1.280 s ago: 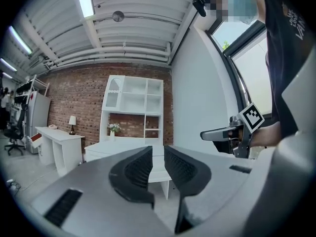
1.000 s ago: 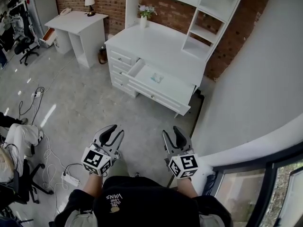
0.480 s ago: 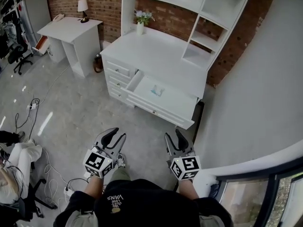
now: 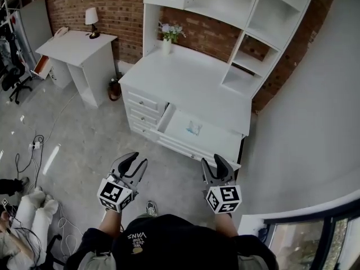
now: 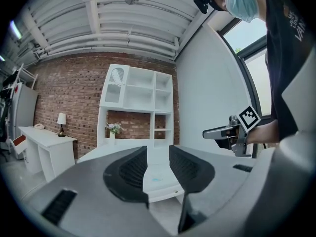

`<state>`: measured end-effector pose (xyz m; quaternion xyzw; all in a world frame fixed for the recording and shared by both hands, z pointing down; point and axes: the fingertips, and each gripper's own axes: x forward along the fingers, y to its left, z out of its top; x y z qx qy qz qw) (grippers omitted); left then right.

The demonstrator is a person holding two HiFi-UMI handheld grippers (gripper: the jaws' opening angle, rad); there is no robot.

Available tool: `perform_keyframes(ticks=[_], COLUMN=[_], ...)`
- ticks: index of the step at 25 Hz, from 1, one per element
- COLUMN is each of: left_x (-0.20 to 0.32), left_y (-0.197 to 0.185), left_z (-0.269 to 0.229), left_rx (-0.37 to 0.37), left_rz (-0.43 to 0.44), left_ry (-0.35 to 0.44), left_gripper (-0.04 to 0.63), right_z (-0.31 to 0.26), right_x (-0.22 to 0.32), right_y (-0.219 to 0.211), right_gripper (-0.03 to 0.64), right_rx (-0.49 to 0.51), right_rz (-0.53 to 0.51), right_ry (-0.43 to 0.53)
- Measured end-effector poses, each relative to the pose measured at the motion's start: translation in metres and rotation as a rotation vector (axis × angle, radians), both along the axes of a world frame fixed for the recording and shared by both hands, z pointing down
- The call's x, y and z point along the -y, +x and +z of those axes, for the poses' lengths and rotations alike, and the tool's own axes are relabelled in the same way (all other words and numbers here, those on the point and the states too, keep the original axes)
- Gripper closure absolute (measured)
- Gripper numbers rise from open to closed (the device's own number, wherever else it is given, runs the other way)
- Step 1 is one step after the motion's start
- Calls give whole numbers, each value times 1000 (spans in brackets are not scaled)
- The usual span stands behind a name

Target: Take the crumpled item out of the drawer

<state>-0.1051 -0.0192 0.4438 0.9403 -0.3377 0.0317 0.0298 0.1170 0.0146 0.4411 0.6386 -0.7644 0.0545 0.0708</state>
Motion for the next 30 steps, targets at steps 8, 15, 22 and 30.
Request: perform_keyframes(ticks=[8,15,22,30], left_x=[60,93,128,184], left_y=[-26,-13,-1,39], left_z=[13,25,25,20], left_rx=[-2,-1,1,-8], left_rz=[28,45,-22,-100], left_ry=[-15,-33,-22,-19], left_gripper=[476,476,476,476], right_z=[10,26,38,65], right_x=[60,93,151,233], right_y=[-11,4,22,53], right_gripper=[445,445,445,445], right_rx=[-35,-43,-66,-157], right_rz=[67,88,26,-87], right_ry=[-11,-45,-51,-97])
